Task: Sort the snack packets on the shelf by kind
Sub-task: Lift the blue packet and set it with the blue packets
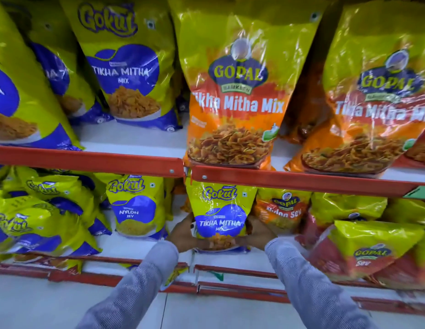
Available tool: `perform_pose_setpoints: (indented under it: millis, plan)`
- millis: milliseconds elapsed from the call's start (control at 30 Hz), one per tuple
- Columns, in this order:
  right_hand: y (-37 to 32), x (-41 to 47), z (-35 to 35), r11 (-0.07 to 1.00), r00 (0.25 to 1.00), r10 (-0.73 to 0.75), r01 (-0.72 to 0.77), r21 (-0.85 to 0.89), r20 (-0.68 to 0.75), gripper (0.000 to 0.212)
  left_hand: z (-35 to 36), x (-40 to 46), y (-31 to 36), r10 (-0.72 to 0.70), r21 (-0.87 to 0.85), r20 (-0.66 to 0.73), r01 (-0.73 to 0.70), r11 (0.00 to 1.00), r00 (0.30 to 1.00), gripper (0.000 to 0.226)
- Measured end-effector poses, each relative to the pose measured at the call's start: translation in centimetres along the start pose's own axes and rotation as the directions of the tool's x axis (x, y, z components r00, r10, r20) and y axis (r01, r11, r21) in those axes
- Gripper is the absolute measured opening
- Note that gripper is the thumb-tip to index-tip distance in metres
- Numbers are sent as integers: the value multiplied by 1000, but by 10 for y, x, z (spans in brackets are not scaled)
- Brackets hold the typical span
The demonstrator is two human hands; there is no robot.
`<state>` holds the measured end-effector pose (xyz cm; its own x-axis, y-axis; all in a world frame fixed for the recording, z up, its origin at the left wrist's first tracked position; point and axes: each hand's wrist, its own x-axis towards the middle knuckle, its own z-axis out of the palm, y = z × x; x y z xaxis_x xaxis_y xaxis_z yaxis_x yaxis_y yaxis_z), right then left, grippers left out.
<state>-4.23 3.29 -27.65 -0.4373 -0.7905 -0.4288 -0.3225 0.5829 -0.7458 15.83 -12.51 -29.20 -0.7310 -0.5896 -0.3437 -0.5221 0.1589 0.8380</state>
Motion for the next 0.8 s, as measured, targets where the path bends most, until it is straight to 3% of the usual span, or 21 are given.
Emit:
perform_pose_setpoints:
  millis: [100, 233, 433, 600, 800]
  plan:
    - [8, 4, 4, 987, 999, -4, 11, 162, -42, 74, 2, 9, -7, 2, -133, -4, -2, 991, 1000, 78]
    - [5, -14, 13, 964, 993, -12, 42, 263, -118, 73, 6, -12, -1, 76, -107, -113, -89, 990, 991, 73]
    - [-31, -75, -11, 938, 954, -175, 236, 253, -241, 70, -18, -74, 41, 238, -110, -220, -266, 958, 946, 63]
    - [-93, -128, -53, 850, 875, -373, 456, 263, -309, 68, -57, -119, 110, 402, -124, -302, -454, 882, 864, 66]
    - [-150, -159, -76, 764, 800, -505, 589, 262, -325, 65, -88, -148, 157, 504, -106, -384, -580, 808, 773, 64]
